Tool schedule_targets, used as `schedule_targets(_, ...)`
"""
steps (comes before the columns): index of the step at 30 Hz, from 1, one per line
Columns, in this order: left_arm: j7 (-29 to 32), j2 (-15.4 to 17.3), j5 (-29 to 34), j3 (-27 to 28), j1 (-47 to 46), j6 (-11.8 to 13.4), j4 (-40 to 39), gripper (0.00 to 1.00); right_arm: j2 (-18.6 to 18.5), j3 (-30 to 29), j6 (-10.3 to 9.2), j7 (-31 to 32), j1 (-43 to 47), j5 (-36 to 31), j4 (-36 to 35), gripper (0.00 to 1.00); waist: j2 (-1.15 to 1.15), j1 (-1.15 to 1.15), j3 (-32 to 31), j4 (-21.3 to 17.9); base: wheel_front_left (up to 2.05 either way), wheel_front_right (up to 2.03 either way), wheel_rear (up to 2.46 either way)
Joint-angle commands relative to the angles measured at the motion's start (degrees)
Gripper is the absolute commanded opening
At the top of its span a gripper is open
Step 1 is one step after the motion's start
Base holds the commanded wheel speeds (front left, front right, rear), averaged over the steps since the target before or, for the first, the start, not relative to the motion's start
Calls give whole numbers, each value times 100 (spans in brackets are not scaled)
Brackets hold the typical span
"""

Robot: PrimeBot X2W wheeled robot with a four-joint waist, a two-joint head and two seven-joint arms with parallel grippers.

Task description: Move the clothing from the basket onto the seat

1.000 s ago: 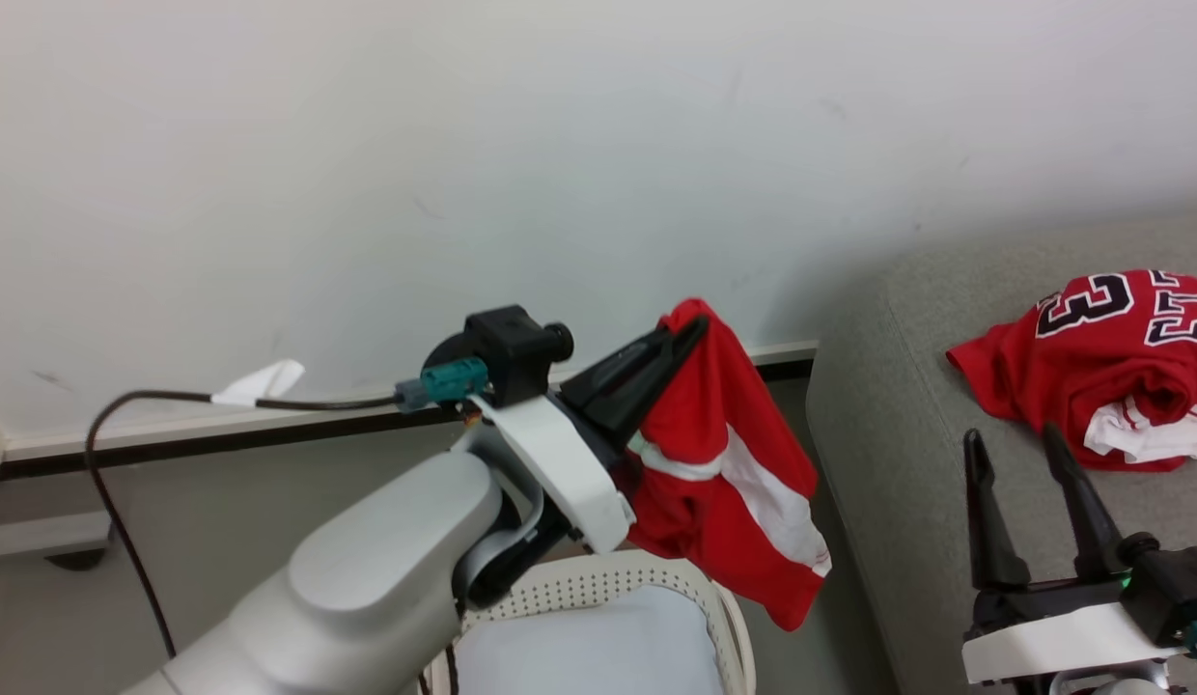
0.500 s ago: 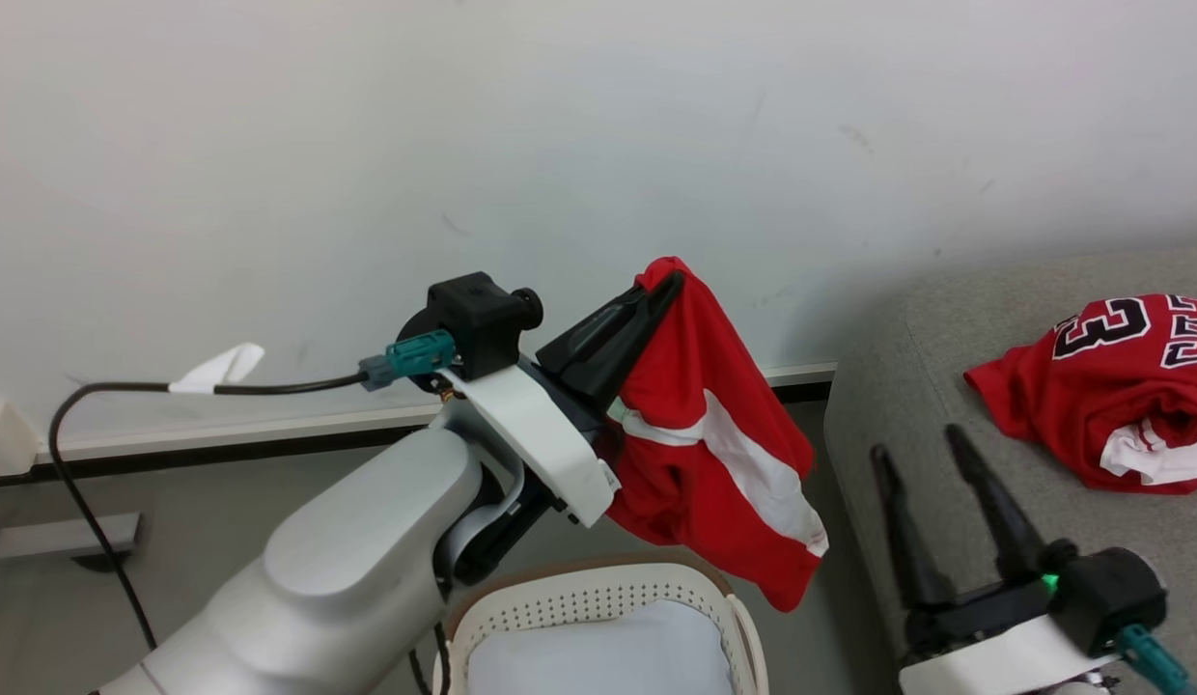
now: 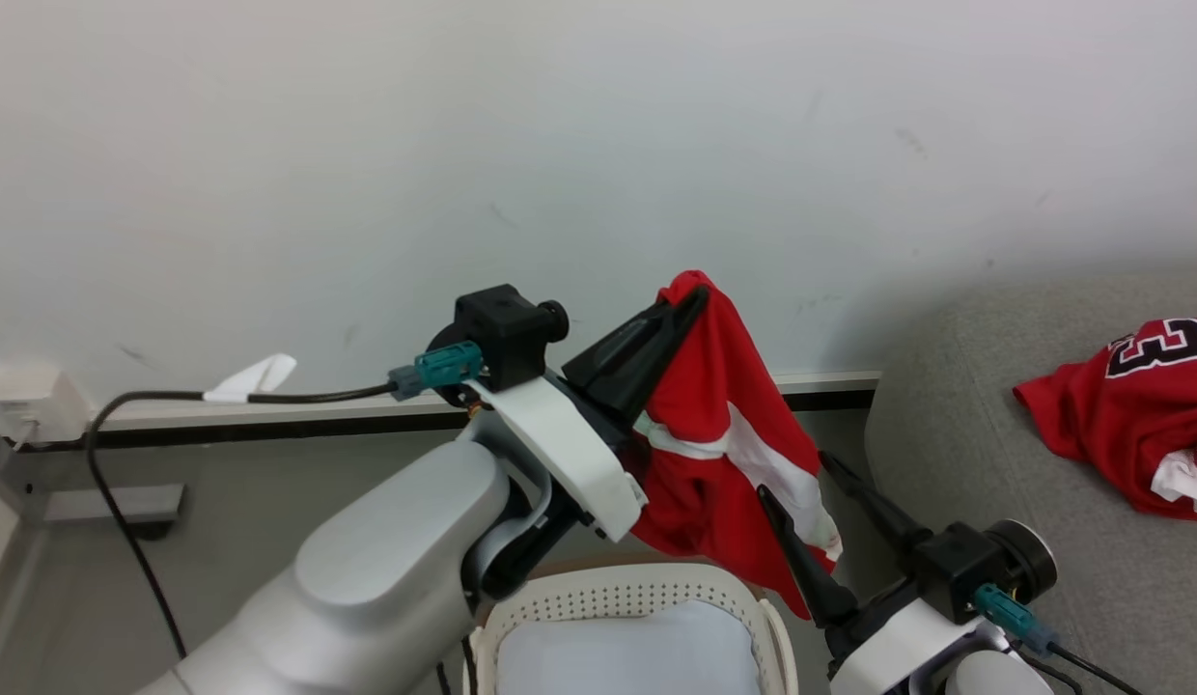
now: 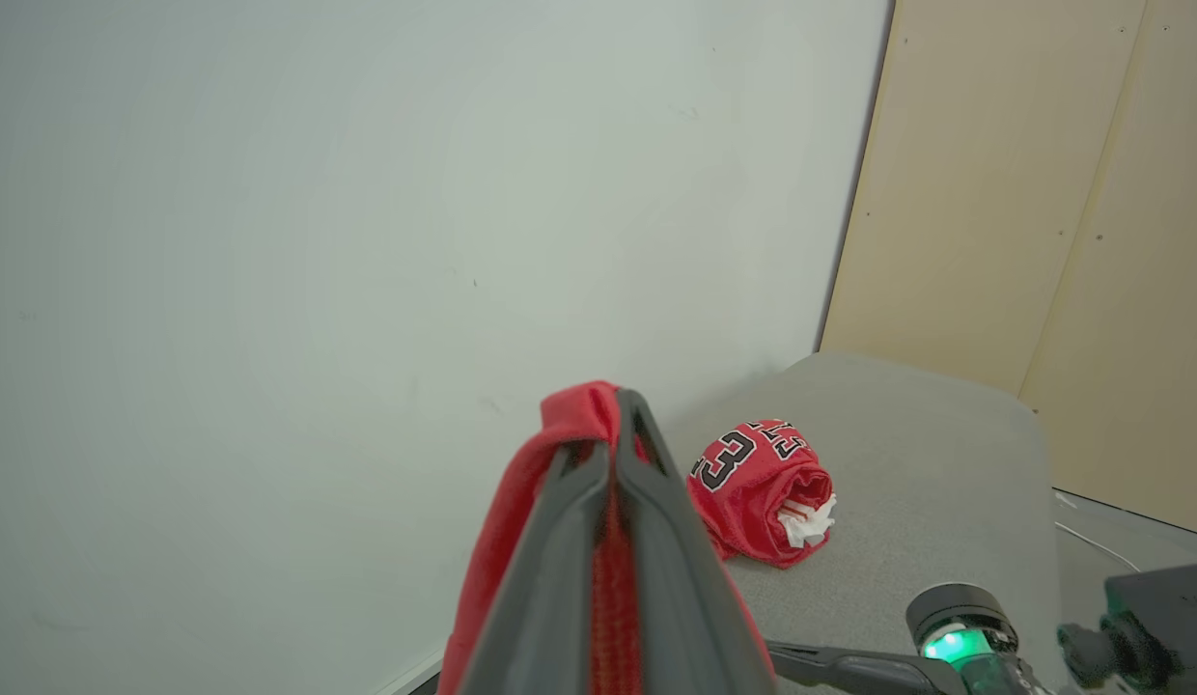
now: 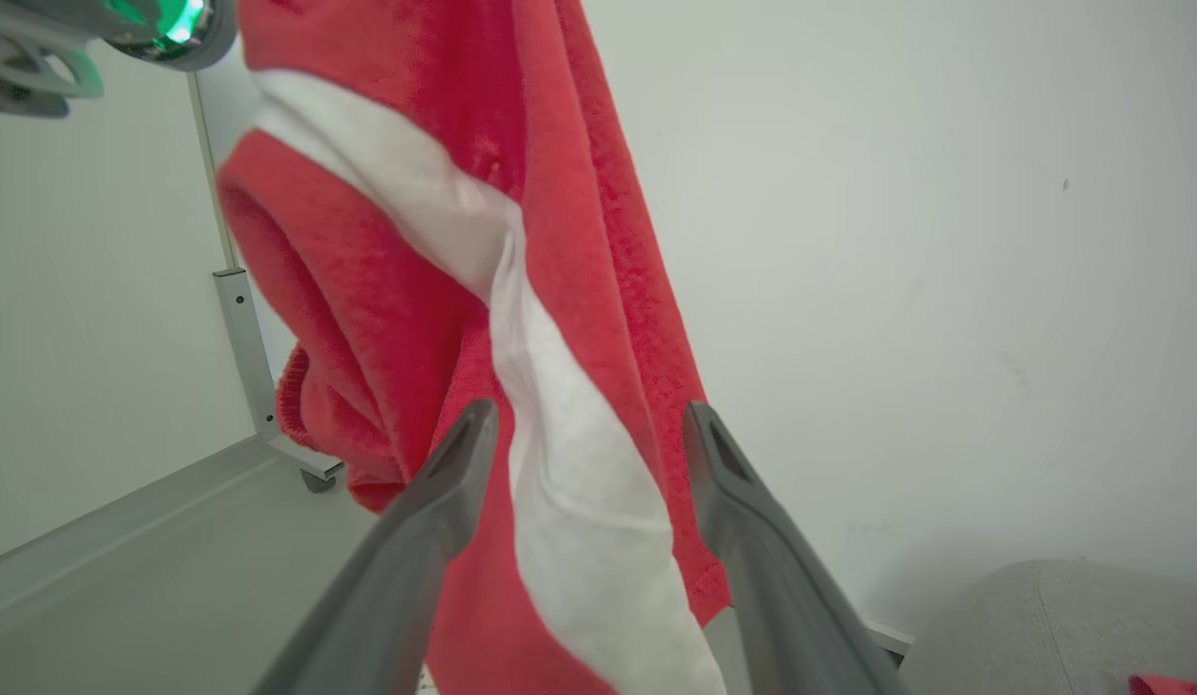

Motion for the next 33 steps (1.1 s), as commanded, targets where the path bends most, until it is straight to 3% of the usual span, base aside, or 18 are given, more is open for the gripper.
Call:
schedule_targets(1, -2, -44, -20, -49, 96, -26, -1, 0, 22, 69, -13, 4, -138, -38, 200, 100, 0, 0, -31, 121, 0, 0, 0)
schedule_targets(12, 163, -361, 36, -490, 207, -142, -259, 0, 198, 745, -13, 82, -991, 319, 1844, 100, 0, 0, -161, 707, 0, 0, 0)
schedule_targets(13, 183, -373, 30, -522, 214, -148, -296, 0, 234, 783, -13, 74, -1033, 372, 1962, 75, 0, 0, -171, 744, 0, 0, 0)
schedule_targets(15, 218, -371, 16, -566, 230, -142, -361, 0, 304, 832, -13, 51, -1117, 452, 2141, 0, 0, 0, -185, 798, 0, 0, 0)
schedule_targets(24, 252, -231, -41, -569, 337, -62, -376, 0, 416, 903, -13, -13, -1259, 797, 2397, 0, 0, 0, -190, 812, 0, 0, 0)
schedule_targets(33, 160, -106, -106, -444, 549, 91, -265, 0, 438, 125, -13, -4, -912, 1479, 1607, 0, 0, 0, -176, 653, 0, 0, 0)
